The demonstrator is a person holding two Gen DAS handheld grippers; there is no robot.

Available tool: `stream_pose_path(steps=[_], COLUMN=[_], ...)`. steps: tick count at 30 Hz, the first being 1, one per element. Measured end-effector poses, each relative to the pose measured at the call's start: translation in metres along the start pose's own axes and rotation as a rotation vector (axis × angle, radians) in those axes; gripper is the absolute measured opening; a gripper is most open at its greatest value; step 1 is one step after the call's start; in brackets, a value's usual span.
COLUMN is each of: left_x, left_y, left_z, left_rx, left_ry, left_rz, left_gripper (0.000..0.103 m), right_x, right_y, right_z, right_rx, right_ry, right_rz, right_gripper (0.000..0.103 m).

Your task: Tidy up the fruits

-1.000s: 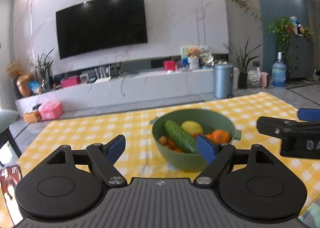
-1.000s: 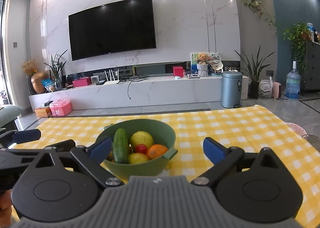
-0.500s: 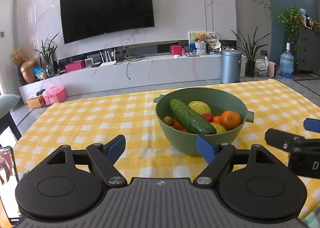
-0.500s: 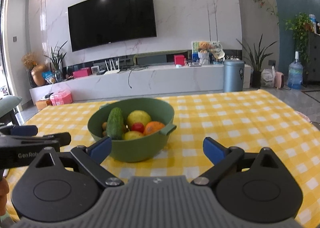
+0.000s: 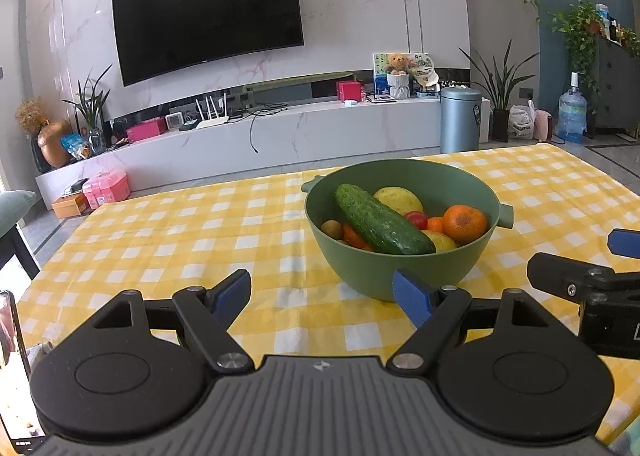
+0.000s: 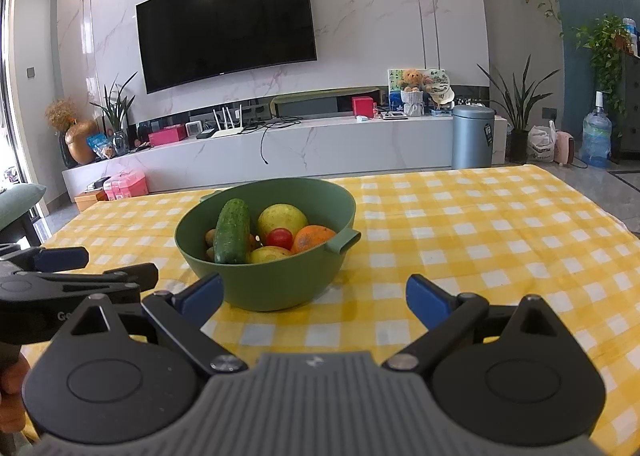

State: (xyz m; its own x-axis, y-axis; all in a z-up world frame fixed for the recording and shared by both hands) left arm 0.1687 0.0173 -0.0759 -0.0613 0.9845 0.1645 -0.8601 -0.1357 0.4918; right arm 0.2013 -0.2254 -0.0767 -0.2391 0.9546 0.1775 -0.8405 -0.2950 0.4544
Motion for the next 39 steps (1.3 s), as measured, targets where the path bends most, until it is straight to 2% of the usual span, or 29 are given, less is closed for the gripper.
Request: stream_pose_path(steps=[39], left_x=[-0.0012], left_y=[-0.003], left_z=[-0.0025], left_rx=[0.023], left_ry=[0.014], left_rz=[-0.013], left_gripper=[0.095], right_x=[0.0014], right_y=[-0.0003], right_z=[-0.0054], right_rx=[0.015], right_ry=[0.008], right_rz=[-0.012], right_gripper=[0.094])
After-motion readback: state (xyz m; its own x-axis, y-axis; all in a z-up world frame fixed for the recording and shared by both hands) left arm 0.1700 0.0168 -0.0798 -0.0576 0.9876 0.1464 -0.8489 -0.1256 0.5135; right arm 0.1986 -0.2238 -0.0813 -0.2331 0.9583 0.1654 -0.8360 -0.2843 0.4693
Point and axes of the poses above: each gripper's, at about its wrist camera, not at the fingertips, and y roughly against the way its jaws point, x to its left, z to its top, the point moved 8 cm from there along -y, roughly the way its jaws point, and after that the axes turned 4 degrees about z, right-handed, at the moved point
